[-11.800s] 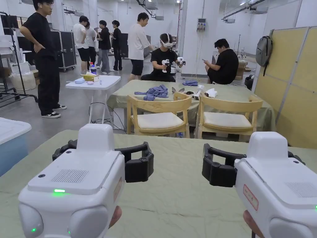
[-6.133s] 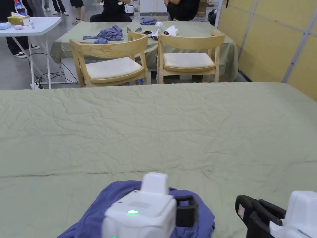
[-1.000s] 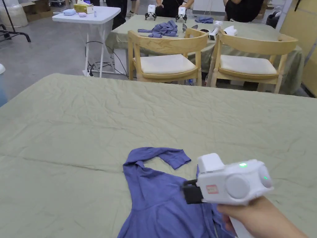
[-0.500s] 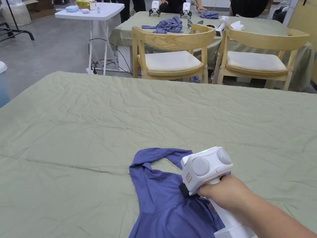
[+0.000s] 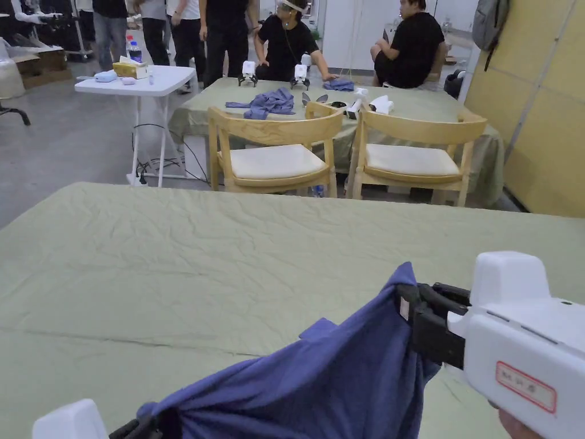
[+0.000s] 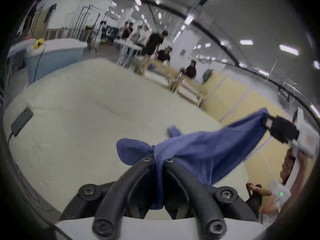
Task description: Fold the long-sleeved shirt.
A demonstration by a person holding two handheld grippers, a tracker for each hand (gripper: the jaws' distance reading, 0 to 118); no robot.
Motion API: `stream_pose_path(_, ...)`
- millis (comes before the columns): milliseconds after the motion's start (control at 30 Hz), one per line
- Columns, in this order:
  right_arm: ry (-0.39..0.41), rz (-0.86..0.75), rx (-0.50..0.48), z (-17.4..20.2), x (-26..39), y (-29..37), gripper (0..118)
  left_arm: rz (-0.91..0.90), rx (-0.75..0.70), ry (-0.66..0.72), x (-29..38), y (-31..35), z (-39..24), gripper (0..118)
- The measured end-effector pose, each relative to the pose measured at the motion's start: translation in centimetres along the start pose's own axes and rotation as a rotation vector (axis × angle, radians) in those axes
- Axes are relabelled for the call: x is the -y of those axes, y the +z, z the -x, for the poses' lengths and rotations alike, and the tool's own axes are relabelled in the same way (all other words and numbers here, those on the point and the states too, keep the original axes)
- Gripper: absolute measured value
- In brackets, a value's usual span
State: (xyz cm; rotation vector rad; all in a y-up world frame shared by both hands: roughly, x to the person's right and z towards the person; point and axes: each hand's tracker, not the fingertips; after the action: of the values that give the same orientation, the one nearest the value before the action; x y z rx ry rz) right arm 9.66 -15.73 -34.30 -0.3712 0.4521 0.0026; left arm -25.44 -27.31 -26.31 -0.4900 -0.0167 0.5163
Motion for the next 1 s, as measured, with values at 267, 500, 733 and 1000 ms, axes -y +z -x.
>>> stream_pose_path(267,-0.022,-0.244,0.071,-0.1,-5.7,8.7,7,-0.285,0.091,-0.102,-8.5,6.2,-6.8,6)
stream_pose_path(500,0.021,-0.298,0.100,-1.1,-15.3,5.7,7,-0.420,0.112,-0.275,-18.6,4.9,-12.0,6)
stream_pose_path(733,0.066,-0.289,0.157,-4.5,-27.9,-1.4,7,-0.440,0.144,-0.369,-30.0,-0.1,-15.8,6)
stream_pose_path(1000,0.108,-0.245,0.299,-7.7,-37.7,-10.3,7,-0.448,0.121,-0.536,-38.6,-7.5,-19.3,6)
